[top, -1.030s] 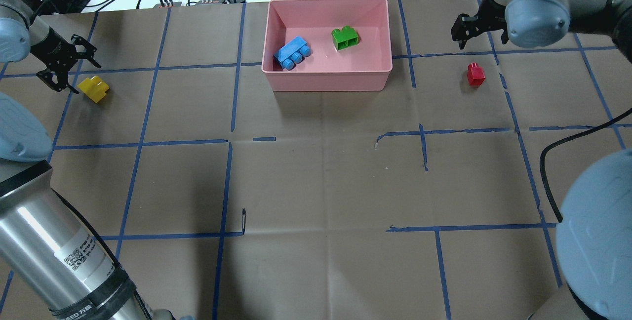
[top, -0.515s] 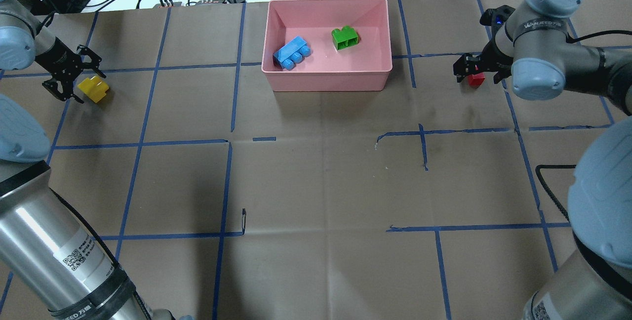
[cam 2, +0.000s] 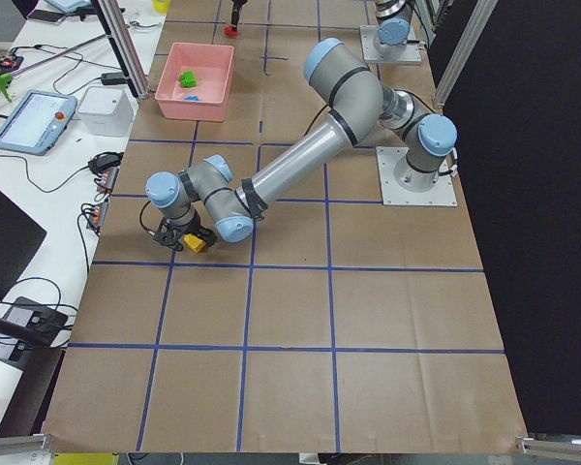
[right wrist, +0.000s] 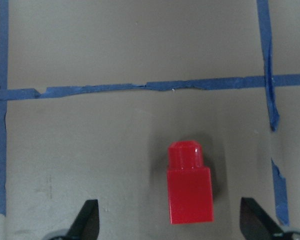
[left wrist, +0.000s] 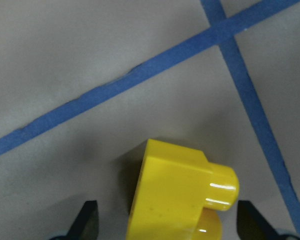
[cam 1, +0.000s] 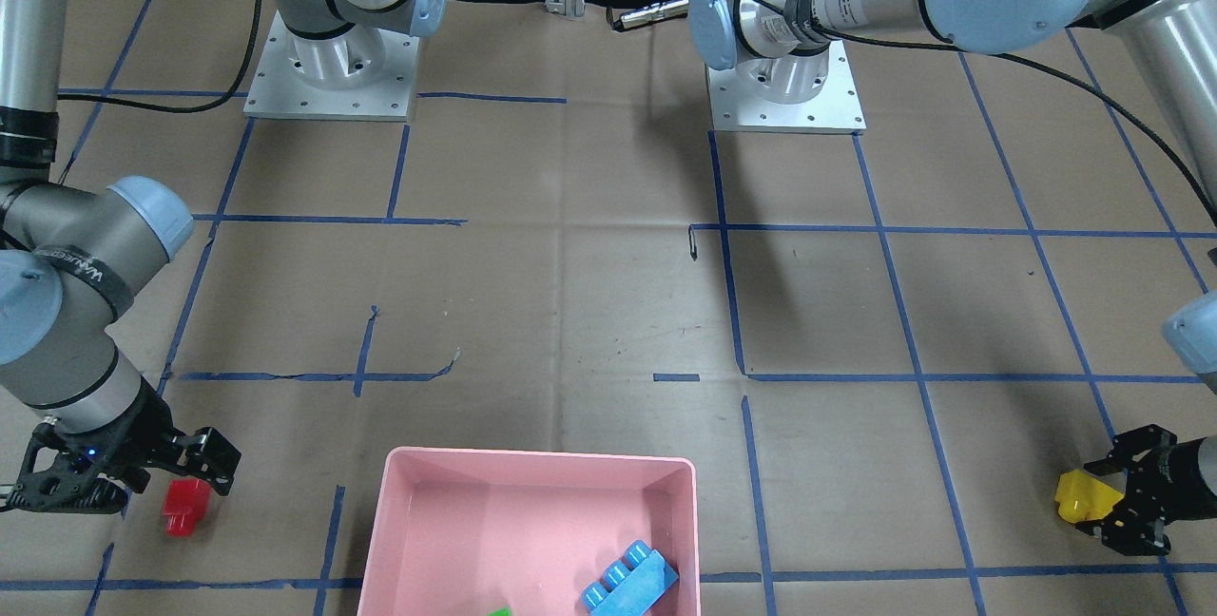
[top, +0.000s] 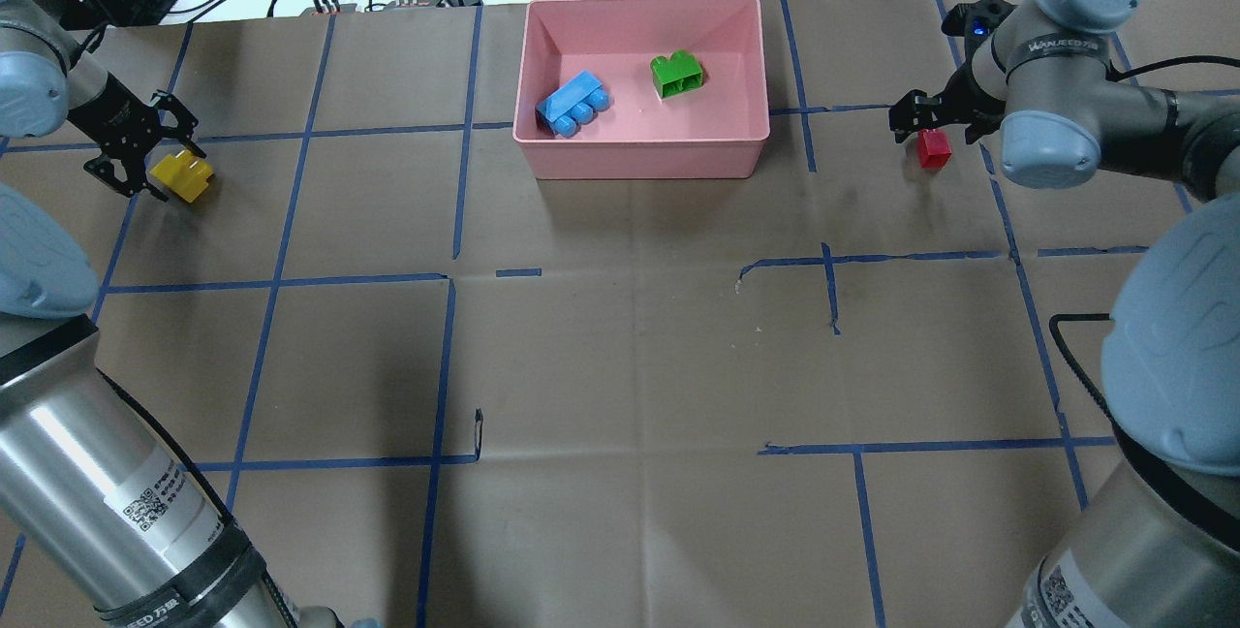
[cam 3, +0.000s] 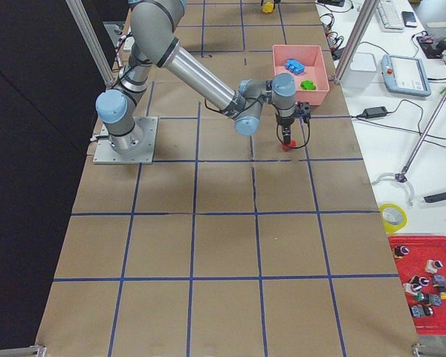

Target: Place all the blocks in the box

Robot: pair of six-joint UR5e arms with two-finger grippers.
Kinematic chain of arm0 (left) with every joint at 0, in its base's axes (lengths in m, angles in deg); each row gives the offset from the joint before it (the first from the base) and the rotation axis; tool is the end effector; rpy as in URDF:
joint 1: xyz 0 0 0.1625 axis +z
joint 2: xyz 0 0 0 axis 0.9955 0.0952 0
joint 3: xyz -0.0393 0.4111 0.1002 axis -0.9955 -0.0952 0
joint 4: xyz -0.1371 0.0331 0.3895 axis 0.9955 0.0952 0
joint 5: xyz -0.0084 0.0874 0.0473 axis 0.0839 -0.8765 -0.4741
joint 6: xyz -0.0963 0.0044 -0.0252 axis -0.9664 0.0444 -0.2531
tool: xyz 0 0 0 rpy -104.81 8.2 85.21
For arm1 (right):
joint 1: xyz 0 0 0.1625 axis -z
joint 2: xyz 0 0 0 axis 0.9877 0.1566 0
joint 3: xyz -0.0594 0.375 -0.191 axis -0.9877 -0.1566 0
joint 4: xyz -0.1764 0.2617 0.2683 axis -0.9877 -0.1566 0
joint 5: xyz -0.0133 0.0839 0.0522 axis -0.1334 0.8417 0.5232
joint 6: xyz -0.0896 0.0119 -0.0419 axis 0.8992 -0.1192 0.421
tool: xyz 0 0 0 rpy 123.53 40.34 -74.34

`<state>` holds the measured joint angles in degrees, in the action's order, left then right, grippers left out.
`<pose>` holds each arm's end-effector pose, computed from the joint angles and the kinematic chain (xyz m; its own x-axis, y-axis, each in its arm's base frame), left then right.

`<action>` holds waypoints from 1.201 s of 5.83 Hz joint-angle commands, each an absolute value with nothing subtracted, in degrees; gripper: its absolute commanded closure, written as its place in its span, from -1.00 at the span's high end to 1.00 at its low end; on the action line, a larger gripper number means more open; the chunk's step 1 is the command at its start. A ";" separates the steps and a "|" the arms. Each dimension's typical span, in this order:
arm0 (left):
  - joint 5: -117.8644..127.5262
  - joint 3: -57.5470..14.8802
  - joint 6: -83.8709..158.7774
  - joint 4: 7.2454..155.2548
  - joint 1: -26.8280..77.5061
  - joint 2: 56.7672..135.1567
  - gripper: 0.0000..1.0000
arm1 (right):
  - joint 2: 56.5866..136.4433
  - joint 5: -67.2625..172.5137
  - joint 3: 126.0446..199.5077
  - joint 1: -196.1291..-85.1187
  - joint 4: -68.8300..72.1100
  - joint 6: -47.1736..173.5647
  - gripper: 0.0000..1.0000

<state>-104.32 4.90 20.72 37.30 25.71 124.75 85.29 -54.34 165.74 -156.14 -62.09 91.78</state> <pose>0.2800 -0.7285 0.1821 -0.4586 -0.8885 -0.0143 -0.8846 0.4550 0.1025 -0.0285 -0.6683 0.2139 -0.9982 0.0295 -0.0527 0.0416 0.9687 -0.2447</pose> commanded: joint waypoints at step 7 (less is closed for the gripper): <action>-101.34 9.06 29.47 46.19 25.56 118.68 -0.89 | 82.17 -54.60 164.79 -155.17 -58.93 98.06 -0.03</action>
<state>-101.26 7.24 26.25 40.44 25.86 121.57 82.20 -54.59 164.89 -155.17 -60.89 97.53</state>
